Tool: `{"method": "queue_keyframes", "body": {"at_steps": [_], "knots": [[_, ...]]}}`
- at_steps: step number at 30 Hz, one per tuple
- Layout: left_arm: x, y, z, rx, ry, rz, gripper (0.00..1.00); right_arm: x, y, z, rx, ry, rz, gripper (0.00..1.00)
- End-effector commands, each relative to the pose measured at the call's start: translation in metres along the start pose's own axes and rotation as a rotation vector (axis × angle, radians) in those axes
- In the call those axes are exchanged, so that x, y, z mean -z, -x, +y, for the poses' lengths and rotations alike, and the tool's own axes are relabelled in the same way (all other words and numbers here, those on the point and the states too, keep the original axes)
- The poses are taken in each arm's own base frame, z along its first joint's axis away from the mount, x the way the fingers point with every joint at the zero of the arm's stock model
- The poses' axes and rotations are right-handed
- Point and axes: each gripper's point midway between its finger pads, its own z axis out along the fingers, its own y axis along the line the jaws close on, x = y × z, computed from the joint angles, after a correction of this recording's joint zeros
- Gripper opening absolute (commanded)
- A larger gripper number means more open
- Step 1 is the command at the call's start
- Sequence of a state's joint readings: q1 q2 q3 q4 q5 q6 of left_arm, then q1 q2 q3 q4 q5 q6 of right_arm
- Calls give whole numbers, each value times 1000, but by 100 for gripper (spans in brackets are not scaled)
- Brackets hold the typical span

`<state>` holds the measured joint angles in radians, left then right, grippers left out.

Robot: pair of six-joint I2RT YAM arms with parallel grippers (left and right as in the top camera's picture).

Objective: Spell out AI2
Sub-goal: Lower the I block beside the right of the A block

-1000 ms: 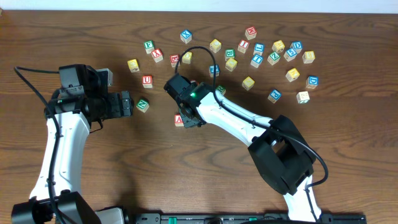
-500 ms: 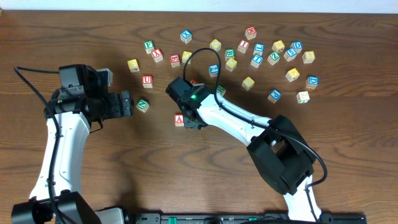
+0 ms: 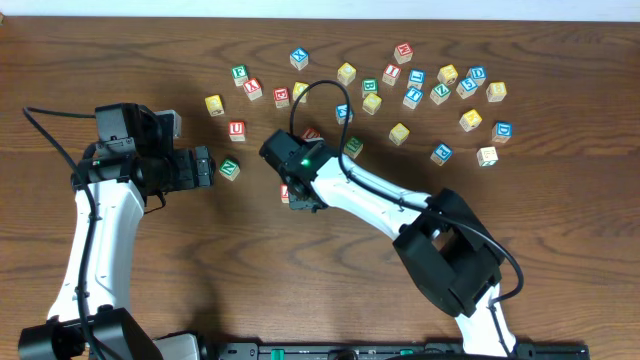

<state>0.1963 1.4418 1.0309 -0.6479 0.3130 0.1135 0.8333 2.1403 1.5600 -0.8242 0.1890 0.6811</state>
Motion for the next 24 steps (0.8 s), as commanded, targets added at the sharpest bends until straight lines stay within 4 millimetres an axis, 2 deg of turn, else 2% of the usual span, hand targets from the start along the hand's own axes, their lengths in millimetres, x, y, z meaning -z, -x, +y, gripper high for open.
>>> {"method": "queue_keyframes", "body": {"at_steps": [1, 24], "knots": [[8, 9, -3, -26, -9, -30, 97, 0, -2, -1, -16, -20, -15, 5], [8, 9, -3, -26, -9, -30, 97, 1, 4, -6, -25, -51, -47, 7]]}}
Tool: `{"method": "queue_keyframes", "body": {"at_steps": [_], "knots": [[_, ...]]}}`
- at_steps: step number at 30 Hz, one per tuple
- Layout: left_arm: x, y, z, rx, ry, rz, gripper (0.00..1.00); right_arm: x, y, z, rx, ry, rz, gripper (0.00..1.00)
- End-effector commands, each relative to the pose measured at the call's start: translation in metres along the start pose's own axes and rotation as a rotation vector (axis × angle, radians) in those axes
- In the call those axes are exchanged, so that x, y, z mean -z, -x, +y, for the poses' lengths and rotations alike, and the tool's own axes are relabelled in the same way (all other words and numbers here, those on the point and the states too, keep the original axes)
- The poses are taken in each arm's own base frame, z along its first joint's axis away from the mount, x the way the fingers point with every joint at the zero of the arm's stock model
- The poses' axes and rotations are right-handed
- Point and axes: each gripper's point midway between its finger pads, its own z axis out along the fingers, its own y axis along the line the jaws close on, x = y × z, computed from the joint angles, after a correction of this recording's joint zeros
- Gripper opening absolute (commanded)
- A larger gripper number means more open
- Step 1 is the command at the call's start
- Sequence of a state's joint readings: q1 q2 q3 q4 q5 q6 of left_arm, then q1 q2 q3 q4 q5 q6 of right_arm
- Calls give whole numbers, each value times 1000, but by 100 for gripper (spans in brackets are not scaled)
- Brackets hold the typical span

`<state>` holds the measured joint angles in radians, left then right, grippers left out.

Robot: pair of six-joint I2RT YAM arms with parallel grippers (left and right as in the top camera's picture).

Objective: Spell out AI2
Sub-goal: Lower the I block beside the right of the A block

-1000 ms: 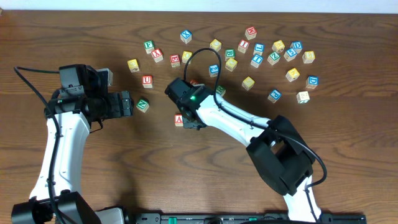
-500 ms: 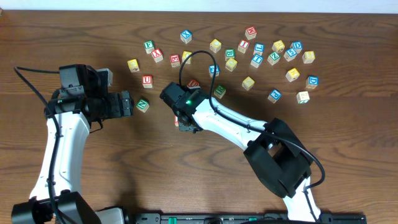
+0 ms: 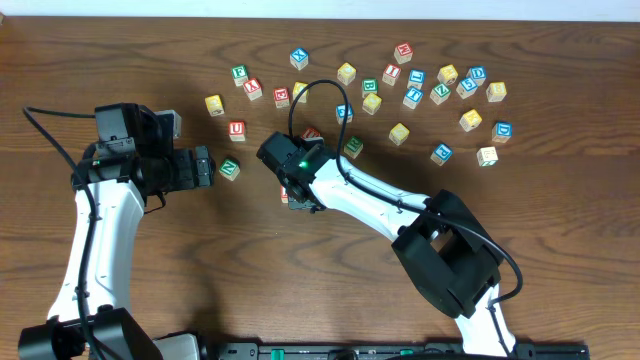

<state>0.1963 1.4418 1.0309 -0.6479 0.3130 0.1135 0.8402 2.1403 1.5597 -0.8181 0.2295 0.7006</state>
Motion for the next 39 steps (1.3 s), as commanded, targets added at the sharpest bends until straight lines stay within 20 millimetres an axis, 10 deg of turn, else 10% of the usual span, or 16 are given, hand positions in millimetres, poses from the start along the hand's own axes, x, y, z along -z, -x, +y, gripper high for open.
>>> {"method": "queue_keyframes", "body": {"at_steps": [1, 39], "knots": [[8, 9, -2, -26, -8, -30, 97, 0, 0, -4, -11, -25, -17, 7], [8, 9, -2, -25, -9, -29, 97, 0, -1, -5, -10, -27, -12, 39]]}}
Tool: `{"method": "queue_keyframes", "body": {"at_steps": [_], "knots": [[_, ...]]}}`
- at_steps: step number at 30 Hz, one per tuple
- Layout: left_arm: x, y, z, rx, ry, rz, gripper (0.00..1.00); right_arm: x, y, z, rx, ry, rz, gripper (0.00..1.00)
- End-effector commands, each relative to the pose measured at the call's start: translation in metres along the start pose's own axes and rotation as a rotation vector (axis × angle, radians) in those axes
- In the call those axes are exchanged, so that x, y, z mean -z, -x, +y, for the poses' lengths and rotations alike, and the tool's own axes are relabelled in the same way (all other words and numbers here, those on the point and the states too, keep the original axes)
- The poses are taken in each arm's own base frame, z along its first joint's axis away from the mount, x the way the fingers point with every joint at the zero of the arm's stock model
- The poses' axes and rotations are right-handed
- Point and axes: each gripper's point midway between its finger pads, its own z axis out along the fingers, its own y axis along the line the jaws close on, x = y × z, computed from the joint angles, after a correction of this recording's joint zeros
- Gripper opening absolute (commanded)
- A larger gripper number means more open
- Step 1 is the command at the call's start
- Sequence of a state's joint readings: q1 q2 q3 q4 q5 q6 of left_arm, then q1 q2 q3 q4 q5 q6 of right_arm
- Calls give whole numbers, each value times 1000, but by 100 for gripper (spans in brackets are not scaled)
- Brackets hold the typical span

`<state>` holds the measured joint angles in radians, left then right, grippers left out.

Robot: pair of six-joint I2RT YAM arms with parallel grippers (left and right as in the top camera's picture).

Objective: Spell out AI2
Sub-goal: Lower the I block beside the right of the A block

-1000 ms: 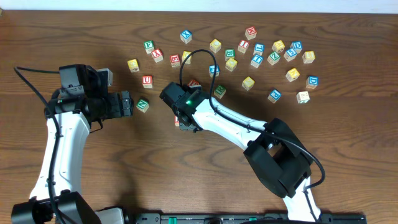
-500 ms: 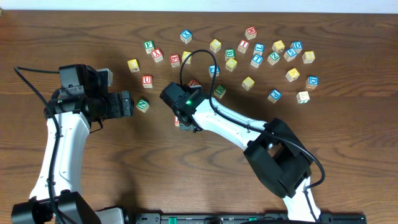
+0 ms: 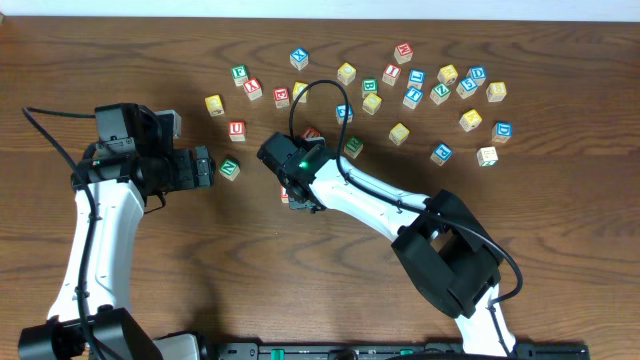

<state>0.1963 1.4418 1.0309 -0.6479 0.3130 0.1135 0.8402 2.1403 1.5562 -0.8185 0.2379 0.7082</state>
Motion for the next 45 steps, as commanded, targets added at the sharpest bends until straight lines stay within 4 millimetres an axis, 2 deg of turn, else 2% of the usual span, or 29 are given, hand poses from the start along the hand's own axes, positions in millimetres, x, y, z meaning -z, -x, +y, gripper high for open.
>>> {"method": "queue_keyframes", "body": {"at_steps": [1, 37, 41, 45], "knots": [[8, 9, -2, -25, -8, -29, 97, 1, -1, -3, -3, -19, -10, 39], [8, 9, -2, -25, -9, -29, 97, 1, 5, -6, -5, -18, -16, 46], [8, 8, -2, -25, -8, -28, 97, 8, 9, -5, 0, -9, -27, 46], [8, 9, -2, -25, -8, -29, 97, 26, 19, -8, 5, 0, -72, 47]]}}
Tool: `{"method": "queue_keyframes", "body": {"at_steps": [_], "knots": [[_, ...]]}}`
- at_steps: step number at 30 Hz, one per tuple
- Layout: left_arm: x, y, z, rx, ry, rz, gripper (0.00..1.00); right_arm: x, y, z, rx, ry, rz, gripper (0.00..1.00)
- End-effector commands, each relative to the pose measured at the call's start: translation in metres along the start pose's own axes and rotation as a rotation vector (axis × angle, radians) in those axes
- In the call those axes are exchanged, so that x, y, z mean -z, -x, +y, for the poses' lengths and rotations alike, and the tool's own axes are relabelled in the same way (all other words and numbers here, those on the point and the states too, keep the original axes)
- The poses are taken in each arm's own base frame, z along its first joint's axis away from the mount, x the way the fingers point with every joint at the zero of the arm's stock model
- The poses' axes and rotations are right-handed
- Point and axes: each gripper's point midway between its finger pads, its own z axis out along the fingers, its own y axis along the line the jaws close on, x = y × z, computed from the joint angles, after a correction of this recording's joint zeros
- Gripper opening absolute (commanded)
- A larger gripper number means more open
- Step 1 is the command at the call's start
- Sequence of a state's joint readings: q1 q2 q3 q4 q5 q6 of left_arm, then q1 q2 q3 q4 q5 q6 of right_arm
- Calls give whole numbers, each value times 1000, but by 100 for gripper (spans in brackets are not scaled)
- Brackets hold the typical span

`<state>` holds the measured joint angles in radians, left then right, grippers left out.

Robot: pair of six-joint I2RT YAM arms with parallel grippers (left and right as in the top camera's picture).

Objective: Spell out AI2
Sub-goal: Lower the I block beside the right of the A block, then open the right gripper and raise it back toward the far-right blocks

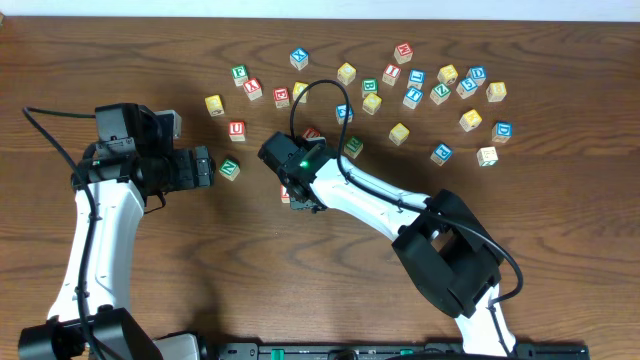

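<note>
Lettered wooden cubes lie scattered on the brown table. My right gripper points down over a red cube, of which only the left edge shows beside the fingers. I cannot tell whether the jaws are closed on it. Another red cube sits just behind the right wrist. My left gripper rests at the left, facing a green cube a short way off its tips. How its jaws stand is not clear from above.
Several more cubes spread across the back of the table, from a yellow one and a red one on the left to a white one at the right. The right arm's cable loops over the middle cubes.
At first my right gripper stood over the red cube at mid-table. It then sat slightly further back and left, still over the cube, and has held there. The left arm and the other cubes have not moved.
</note>
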<state>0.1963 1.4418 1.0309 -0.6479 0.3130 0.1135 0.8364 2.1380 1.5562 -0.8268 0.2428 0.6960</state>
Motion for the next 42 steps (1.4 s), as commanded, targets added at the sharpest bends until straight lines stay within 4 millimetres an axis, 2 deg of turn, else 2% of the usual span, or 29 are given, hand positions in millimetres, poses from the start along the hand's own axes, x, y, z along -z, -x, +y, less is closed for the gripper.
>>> {"method": "queue_keyframes", "body": {"at_steps": [1, 5, 9, 18, 23, 28, 35, 42], "knots": [[8, 9, -2, -25, -9, -29, 97, 30, 21, -5, -8, 12, -86, 48], [8, 9, -2, -25, -9, -29, 97, 45, 31, -7, -26, 30, -129, 50], [8, 9, -2, -25, -9, -29, 98, 64, 44, -19, -48, 36, -173, 52], [7, 7, -2, -23, -9, -22, 98, 116, 89, -43, -147, 79, -354, 62], [7, 6, -3, -22, -9, -16, 97, 135, 113, -67, -225, 93, -431, 65], [7, 5, -3, -22, -9, -16, 97, 135, 127, -87, -293, 85, -454, 67], [7, 5, -3, -21, -10, -15, 97, 128, 136, -116, -467, 80, -446, 66], [7, 5, -3, -21, -10, -14, 98, 127, 139, -129, -474, 35, -462, 71]]}}
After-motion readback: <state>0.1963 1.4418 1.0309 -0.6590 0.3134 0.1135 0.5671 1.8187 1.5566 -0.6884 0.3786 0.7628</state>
